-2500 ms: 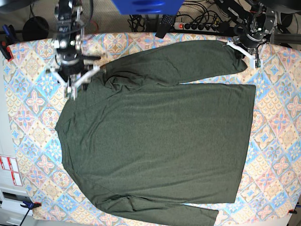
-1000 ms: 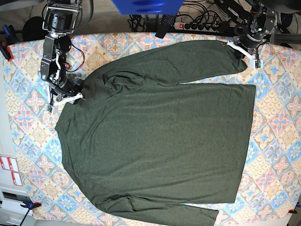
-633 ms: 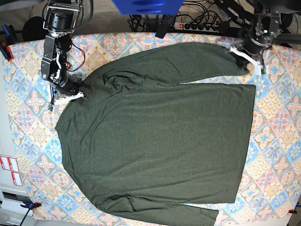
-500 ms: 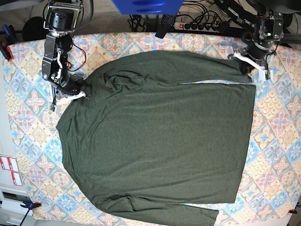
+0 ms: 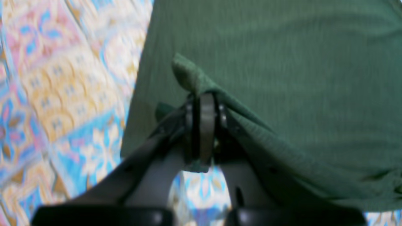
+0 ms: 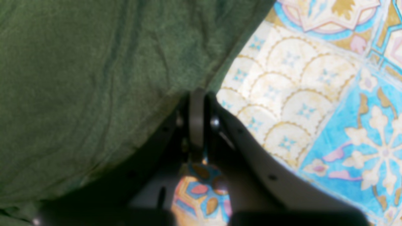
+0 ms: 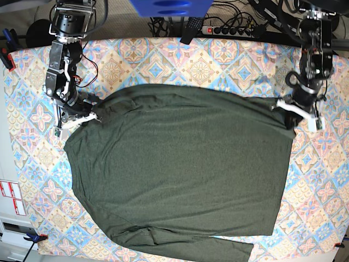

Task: Fold the T-shirt properly
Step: 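Drag both shoulder corners toward the hem, folding the shirt over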

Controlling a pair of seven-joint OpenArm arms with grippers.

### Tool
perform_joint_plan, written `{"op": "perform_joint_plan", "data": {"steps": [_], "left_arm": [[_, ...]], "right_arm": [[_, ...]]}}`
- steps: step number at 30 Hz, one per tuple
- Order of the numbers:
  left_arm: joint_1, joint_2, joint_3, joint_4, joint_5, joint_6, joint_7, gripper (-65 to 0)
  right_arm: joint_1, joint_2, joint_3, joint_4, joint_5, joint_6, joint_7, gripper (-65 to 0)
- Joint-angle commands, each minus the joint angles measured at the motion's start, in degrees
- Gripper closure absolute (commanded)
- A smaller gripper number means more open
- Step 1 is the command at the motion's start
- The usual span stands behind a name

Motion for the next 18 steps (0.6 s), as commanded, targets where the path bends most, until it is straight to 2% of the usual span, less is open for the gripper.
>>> {"op": "perform_joint_plan", "data": {"steps": [1,7,18], "left_arm": [[-2.07,-0.80,-0.52,-0.36,0.13,0.06,-1.25,0.0],[-6.64,-0.89,-0.52,-5.90,0.04,0.06,-1.25,0.0],[-12.53,-0.54,-0.17,-17.41,-0.05,0.06,-1.60,0.0]], "right_arm": [[0.95,0.56,0.11,1.15,0.30,0.23,0.99,0.0],[0.95,0.56,0.11,1.24,0.30,0.23,4.34,0.0],[3.77,0.56,0.11,1.15,0.30,0.23,4.51,0.0]]}}
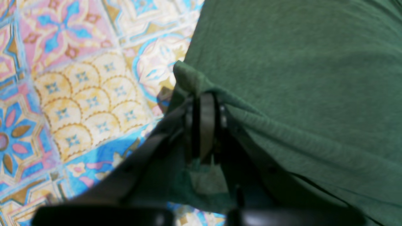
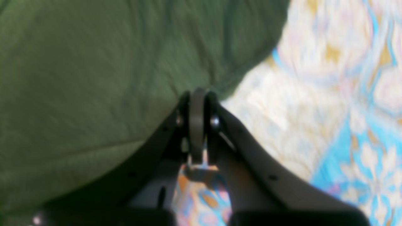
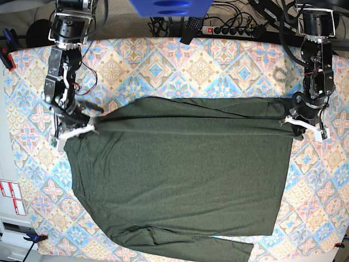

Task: Fold the T-shirt properly
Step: 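Drag both shoulder corners toward the hem, folding the shirt over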

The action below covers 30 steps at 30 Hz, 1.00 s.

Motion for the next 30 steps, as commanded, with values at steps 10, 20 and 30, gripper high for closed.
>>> {"op": "perform_joint_plan", "data": {"steps": [10,20,30], "left_arm": [[1.07,0.76,-0.54,0.03,0.10,-0.14,1.01,-7.2],[1.42,0.41,-0.63,0.03,0.10,-0.14,2.51,-42.8],[0.63,0.41,-0.63,-8.24,0.02,-0.32,2.24,-49.0]], "right_arm": [[1.32,0.58,0.11,0.67,0.30,0.32,1.01,0.0],[0.97,0.49,0.11,0.93,0.30,0.32,1.01,0.0],[0.88,0.49,0.11,1.02,0.30,0.32,1.01,0.0]]}}
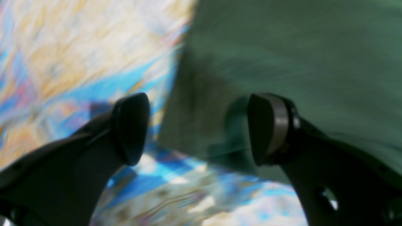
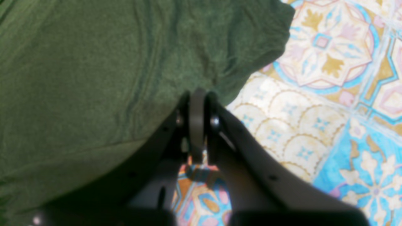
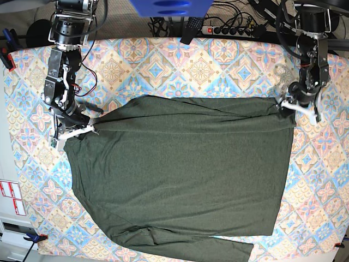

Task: Fold the T-shirt properly
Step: 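Drag both shoulder corners toward the hem, folding the shirt over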

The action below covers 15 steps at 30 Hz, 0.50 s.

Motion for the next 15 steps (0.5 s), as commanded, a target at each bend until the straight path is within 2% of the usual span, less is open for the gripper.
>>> {"op": "perform_joint_plan", "data": {"steps": [1,11,13,15], "left_arm": [[-1.01,-0.99,-0.57,0.51,-0.16,-0.58,-0.97,-49.0],[-1.45,-0.46,0.14,0.42,-0.25,-0.67,-0.62,-47.7],[-1.45,-0.46,1.72,0.42,-0.51,-0.67,-0.62,-42.5],[-1.45,-0.46,3.83,0.42,-0.60,-0.67,-0.62,-33.5]], "right_arm": [[0.79,0.49,0.11,1.28,0.32,0.38,1.21,0.0],[0.79,0.49,-0.06,1.28,0.32,0.38,1.21,0.0],[0.79,0.49,-0.06,1.28,0.41,0.38,1.21,0.0],[0.79,0.49,-0.15,1.28,0.41,0.38,1.21,0.0]]}}
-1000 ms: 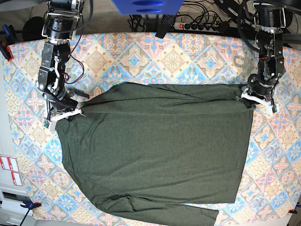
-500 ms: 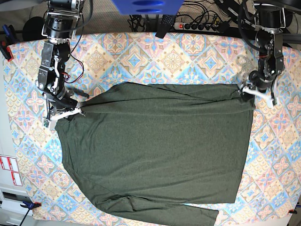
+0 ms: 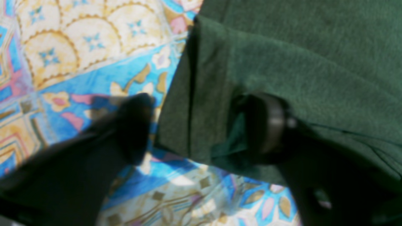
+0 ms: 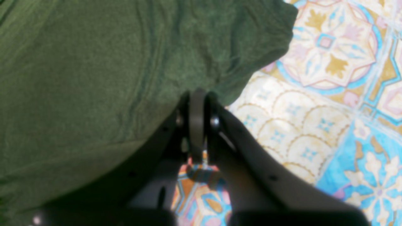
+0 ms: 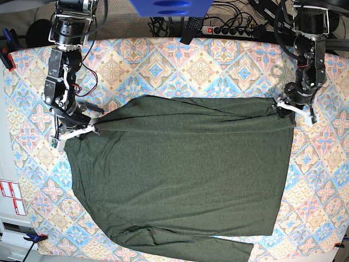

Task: Fold the T-shirt properly
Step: 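Drag both shoulder corners toward the hem, folding the shirt over, then lower both grippers and release the folded shoulder edge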

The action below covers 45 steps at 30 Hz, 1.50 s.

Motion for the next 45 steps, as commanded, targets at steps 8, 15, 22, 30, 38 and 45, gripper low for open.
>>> {"op": "perform_joint_plan", "data": {"steps": [8,15,22,30,38,45], "left_arm": [[-0.60,-0.75,1.96,0.83,-0.60,-0.51,0.08,-0.9],[-0.68,-0.84,-3.41,1.18,-0.77,-0.51,-0.01,0.0],[-0.68,-0.66,-7.01,9.36,-0.77,-0.51,-0.01,0.0],[-5.17,1.63,-7.01,12.96,-0.69,-0.51,0.34,0.0],[-12.99,3.30,-6.75,7.78,-0.16,-0.51,0.34,0.0],[-20.03,3.30,-6.84,0.22,-0.25,-0.51,-0.01,0.0]], "right_arm": [[0.79,0.54,0.02,1.24,0.19,0.38,1.21,0.0],[0.88,0.54,0.20,1.24,0.19,0.38,1.21,0.0],[1.15,0.54,0.29,1.24,0.10,0.38,1.21,0.0],[3.96,0.54,0.29,0.80,0.10,0.38,1.30,0.0],[9.06,0.54,0.29,-2.89,0.10,0.38,1.39,0.0],[12.22,0.54,0.29,-7.38,0.10,0.38,4.55,0.0]]}}
